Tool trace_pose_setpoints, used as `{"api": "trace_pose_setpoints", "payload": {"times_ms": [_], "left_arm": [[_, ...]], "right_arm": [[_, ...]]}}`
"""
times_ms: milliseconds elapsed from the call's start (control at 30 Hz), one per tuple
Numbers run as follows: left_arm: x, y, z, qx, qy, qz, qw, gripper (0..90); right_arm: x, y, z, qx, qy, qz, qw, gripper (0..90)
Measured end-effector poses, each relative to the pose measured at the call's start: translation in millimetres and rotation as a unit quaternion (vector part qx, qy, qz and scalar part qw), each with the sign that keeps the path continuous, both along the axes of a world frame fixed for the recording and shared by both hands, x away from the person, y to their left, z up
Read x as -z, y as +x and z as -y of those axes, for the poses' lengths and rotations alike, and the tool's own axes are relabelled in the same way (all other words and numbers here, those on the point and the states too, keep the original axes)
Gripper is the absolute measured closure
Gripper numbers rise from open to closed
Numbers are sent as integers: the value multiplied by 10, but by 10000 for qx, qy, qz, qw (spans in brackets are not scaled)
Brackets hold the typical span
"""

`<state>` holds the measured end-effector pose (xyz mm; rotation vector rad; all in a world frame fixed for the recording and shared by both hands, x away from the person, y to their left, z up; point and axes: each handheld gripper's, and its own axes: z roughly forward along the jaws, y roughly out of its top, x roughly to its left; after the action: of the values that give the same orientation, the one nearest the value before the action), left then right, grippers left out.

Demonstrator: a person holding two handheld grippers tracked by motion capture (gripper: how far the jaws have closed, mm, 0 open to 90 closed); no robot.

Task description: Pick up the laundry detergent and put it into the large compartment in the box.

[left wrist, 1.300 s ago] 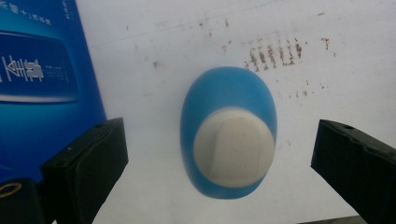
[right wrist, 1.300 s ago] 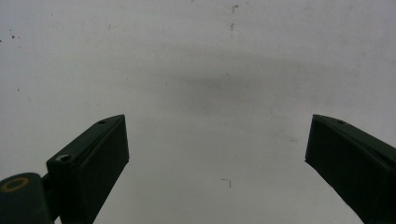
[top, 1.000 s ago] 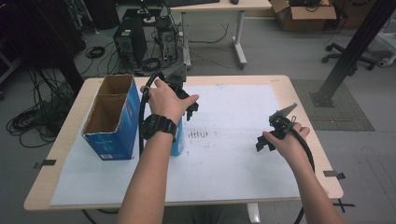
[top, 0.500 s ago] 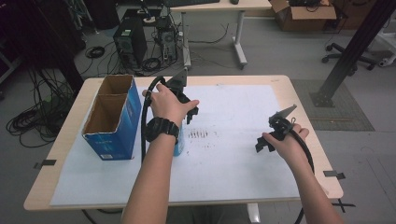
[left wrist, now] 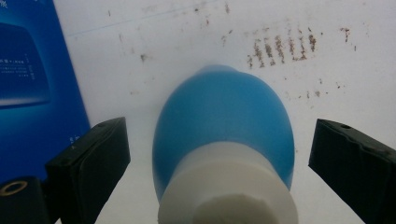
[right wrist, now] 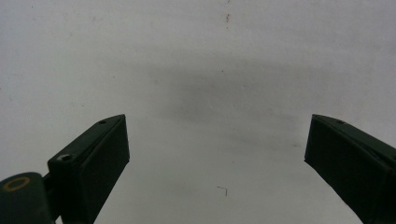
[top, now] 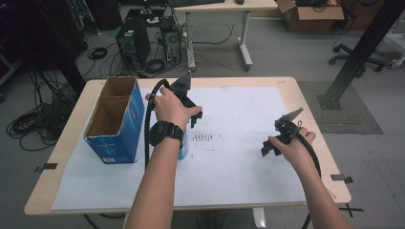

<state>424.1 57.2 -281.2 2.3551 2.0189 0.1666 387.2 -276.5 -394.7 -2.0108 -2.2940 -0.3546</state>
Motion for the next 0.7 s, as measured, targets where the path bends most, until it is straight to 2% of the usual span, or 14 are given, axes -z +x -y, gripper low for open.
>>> {"api": "trace_pose_setpoints", "payload": {"times_ms": [700], "left_arm": [[-7,-15,-10,19,-55,-59,10000,158]], "right_arm": [[-2,-13,4,-3,-17,-1,10000,66]]}}
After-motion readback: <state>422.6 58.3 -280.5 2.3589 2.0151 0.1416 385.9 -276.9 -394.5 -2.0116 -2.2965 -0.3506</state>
